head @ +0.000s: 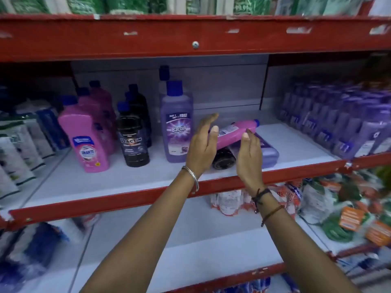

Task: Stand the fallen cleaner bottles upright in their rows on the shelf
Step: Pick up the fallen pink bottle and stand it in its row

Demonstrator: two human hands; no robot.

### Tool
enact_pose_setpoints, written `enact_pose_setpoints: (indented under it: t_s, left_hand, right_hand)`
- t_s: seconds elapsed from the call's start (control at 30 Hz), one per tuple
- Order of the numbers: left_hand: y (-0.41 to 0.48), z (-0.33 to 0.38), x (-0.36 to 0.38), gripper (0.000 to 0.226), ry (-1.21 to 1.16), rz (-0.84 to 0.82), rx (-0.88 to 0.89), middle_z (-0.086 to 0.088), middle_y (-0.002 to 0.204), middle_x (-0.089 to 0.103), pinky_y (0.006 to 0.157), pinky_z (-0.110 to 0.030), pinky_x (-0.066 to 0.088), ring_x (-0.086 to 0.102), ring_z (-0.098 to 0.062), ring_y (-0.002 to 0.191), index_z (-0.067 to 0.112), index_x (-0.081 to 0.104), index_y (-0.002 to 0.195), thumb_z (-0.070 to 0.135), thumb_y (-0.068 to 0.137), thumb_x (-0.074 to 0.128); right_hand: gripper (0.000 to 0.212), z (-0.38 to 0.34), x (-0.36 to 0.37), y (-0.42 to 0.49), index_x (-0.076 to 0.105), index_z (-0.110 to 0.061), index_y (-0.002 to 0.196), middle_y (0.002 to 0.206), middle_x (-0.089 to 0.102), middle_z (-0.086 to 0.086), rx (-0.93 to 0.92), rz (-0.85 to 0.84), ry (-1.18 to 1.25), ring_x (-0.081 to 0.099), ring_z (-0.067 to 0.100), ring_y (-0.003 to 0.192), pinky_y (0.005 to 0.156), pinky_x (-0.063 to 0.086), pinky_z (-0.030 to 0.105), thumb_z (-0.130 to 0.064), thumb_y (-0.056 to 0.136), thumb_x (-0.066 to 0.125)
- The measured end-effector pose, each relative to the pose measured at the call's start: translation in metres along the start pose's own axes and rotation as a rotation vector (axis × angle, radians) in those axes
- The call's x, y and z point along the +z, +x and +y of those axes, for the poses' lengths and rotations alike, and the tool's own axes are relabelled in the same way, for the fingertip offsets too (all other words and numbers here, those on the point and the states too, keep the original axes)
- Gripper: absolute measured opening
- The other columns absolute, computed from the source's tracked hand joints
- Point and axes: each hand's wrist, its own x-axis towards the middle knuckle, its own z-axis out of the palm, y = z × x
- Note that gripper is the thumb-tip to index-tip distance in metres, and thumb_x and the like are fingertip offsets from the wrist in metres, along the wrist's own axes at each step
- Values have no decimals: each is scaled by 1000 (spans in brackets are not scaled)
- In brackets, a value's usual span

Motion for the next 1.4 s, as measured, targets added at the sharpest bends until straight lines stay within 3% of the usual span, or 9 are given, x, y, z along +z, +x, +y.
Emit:
enact_pose_setpoints:
  t_s: [0.13, 0.23, 0.33, 0.4, 0.6, 0.83, 1.0, 1.1, 1.4]
  left_hand:
    - [38, -17, 27, 34, 73, 15, -235, -9, 132, 53, 103, -31, 39, 50, -21, 121, 9, 52, 125, 22, 98, 37]
    - [72, -38, 41, 35, 312, -173, -361, -24, 123, 56, 96, -45, 44, 54, -39, 113, 1, 54, 111, 22, 92, 33]
    - [93, -45, 48, 38, 538, -530, -470, -31, 124, 56, 89, -40, 43, 55, -44, 112, -6, 55, 109, 18, 92, 32]
    - [100, -43, 53, 35, 557, -596, -472, -31, 124, 57, 85, -37, 43, 55, -43, 111, -8, 59, 108, 14, 94, 36]
    - [91, -36, 42, 35, 448, -478, -491, -25, 121, 60, 85, -35, 47, 59, -37, 107, -4, 55, 111, 26, 92, 51]
    - [64, -4, -1, 30, 339, -361, -370, -12, 112, 61, 81, -38, 54, 63, -29, 96, 8, 62, 111, 24, 86, 61]
    - [26, -6, -52, 39, 107, -258, -375, -6, 110, 60, 80, -38, 58, 65, -22, 92, 15, 58, 114, 22, 78, 69]
    - [3, -7, -83, 41, 33, -215, -400, -5, 108, 64, 84, -45, 58, 67, -23, 94, 15, 57, 117, 15, 78, 70]
    - [-44, -18, -181, 44, -23, -11, -407, 0, 106, 63, 78, -26, 55, 63, -11, 87, 10, 53, 124, 9, 82, 67]
  right_hand:
    - [38, 11, -4, 24, 50, -9, 123, 122, 53, 9, 132, -4, 46, 45, 19, 107, 89, 30, 25, -30, 99, 28]
    - [25, 17, -3, 42, 54, -6, 104, 98, 57, 10, 199, -50, 25, 50, 27, 88, 73, 30, 28, -21, 96, 35]
    - [16, 27, 3, 54, 57, -11, 88, 89, 63, 10, 238, -91, 34, 56, 29, 81, 72, 42, 37, -21, 87, 45]
    - [22, 32, 9, 58, 61, -12, 88, 90, 69, 11, 269, -83, 42, 62, 30, 83, 78, 50, 43, -28, 82, 48]
    - [18, 35, 16, 62, 62, -13, 69, 77, 67, 12, 367, 13, 250, 61, 28, 73, 75, 51, 46, -21, 85, 61]
    - [15, 6, 19, 35, 65, -12, 96, 101, 71, 12, 315, 70, 453, 69, 28, 97, 90, 55, 46, -9, 81, 67]
    - [36, -29, 31, -4, 55, -4, 116, 109, 67, 13, 213, -19, 495, 68, 22, 94, 80, 58, 29, -1, 82, 64]
    - [33, -42, 45, -31, 55, -11, 113, 110, 67, 10, 167, -102, 483, 68, 22, 97, 82, 58, 31, -4, 82, 65]
    - [39, -73, 122, -83, 54, -11, 117, 120, 65, 15, 111, -248, 518, 66, 24, 107, 90, 55, 37, -4, 80, 67]
